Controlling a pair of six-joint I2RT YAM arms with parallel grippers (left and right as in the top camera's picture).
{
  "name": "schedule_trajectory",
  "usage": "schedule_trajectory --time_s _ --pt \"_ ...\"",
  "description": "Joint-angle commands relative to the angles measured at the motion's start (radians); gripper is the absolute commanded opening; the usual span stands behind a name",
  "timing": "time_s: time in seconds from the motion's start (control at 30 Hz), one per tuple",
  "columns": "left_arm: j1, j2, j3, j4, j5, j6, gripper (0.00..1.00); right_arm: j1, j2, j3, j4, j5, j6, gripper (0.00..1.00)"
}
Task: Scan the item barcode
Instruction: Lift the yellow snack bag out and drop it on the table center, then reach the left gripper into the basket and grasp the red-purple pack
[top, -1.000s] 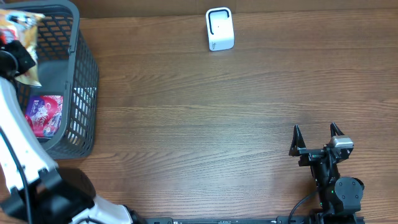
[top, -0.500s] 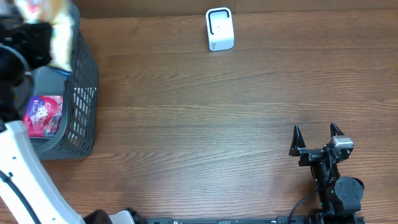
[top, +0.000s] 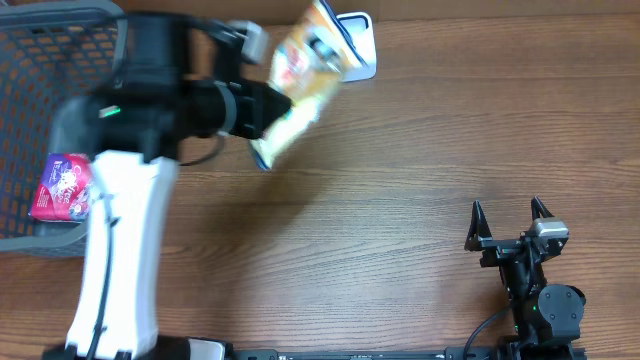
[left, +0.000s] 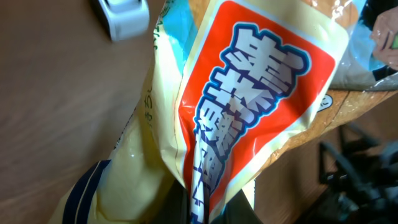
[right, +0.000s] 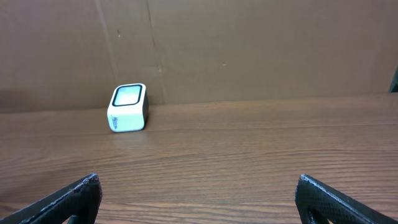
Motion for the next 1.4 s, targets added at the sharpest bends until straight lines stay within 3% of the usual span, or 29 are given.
schedule_trajectory --time_s 0.0,0.4,0.43,0.47,0.5,0.53,0.57,0.77,1.07,1.23,1.37 --pt "-0.096 0.079 -0.081 0.021 -0.169 0.027 0.04 -0.003 -0.010 -0.010 0.005 0.010 -0.007 1.00" --pt "-0.260 0.434 -0.191 0.215 -0.191 0.042 0.06 -0.003 -0.010 -0.010 0.005 0.010 -0.007 1.00" --pt "-0.260 0.447 -0.190 0.221 -0.194 0.043 0.17 -0.003 -0.010 -0.010 0.005 0.010 -0.007 1.00" --pt "-0.260 0.452 -0.190 0.225 -0.196 0.047 0.37 -0.003 -0.010 -0.010 0.005 0.010 -0.007 1.00" --pt "-0.257 0.452 -0.190 0.230 -0.200 0.050 0.69 -0.003 -0.010 -0.010 0.005 0.010 -0.007 1.00" --pt "-0.252 0.450 -0.185 0.230 -0.210 0.049 0.95 -0.003 -0.010 -0.010 0.005 0.010 -0.007 1.00" --pt "-0.246 0.446 -0.175 0.225 -0.216 0.049 1.00 -0.003 -0.010 -0.010 0.005 0.010 -0.007 1.00" --pt "-0.196 0.428 0.037 0.065 -0.220 0.049 1.00 -0.003 -0.010 -0.010 0.005 0.010 -0.007 1.00" --pt "-0.030 0.396 0.578 -0.245 -0.219 0.045 1.00 -0.003 -0.010 -0.010 0.005 0.010 -0.007 1.00" --pt "0.139 0.359 0.836 -0.402 -0.220 0.046 1.00 -0.003 -0.010 -0.010 0.005 0.010 -0.007 1.00" --pt "0.328 0.313 0.878 -0.466 -0.219 0.039 1.00 -0.003 -0.010 -0.010 0.005 0.010 -0.007 1.00"
